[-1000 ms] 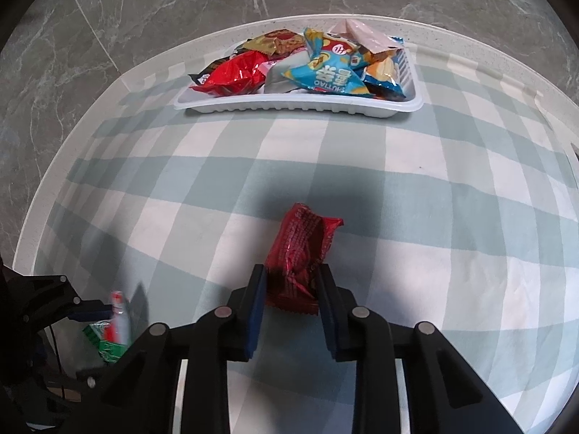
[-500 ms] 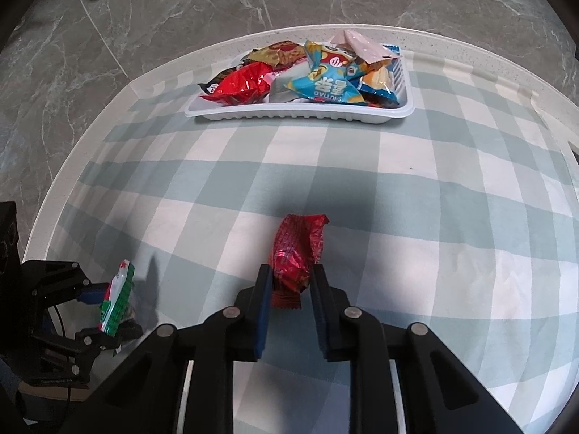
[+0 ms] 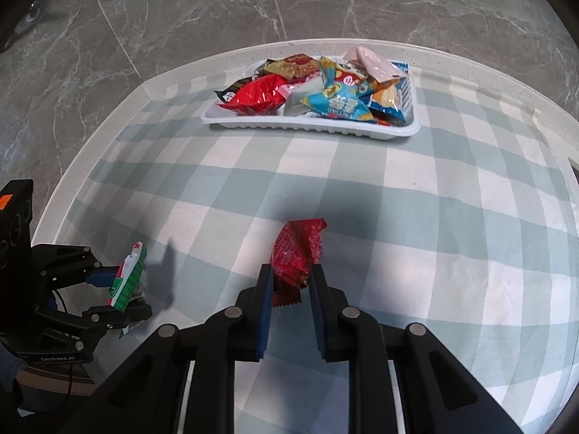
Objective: Organize snacks
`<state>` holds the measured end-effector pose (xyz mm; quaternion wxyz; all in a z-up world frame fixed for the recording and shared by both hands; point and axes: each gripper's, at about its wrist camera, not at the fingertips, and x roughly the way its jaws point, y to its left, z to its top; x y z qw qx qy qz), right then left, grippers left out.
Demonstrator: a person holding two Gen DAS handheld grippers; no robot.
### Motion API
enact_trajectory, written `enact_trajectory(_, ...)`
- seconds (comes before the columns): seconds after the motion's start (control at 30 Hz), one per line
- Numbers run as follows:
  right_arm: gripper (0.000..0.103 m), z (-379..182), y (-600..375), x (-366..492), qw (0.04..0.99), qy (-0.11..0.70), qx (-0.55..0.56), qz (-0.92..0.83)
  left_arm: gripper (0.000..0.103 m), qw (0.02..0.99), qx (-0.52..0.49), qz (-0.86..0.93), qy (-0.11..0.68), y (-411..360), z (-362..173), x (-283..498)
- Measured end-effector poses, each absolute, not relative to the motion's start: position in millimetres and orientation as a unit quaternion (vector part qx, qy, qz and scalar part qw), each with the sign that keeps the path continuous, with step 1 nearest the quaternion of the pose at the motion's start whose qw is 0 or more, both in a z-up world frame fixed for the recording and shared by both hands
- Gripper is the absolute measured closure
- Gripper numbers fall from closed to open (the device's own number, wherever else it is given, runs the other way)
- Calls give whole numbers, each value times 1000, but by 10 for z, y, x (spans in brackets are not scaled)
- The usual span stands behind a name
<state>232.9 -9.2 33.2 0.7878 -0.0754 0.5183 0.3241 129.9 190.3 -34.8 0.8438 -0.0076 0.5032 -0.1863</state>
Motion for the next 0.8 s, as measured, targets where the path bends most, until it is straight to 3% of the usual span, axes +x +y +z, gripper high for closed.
enact_trajectory(0.37,83,519,-89,2429,797,502,-76,326,72,852,-19,-181,491,2007,-190,1511)
enact_trajectory(0.47,93,571,-82,2489,799,498,-76,327,72,856,-24,-179,485,2058,-117,1606)
enact_trajectory(0.8,95,624,-67,2651,801,495,-73,328,72,860,-25,-177,478,2143,-15,1894)
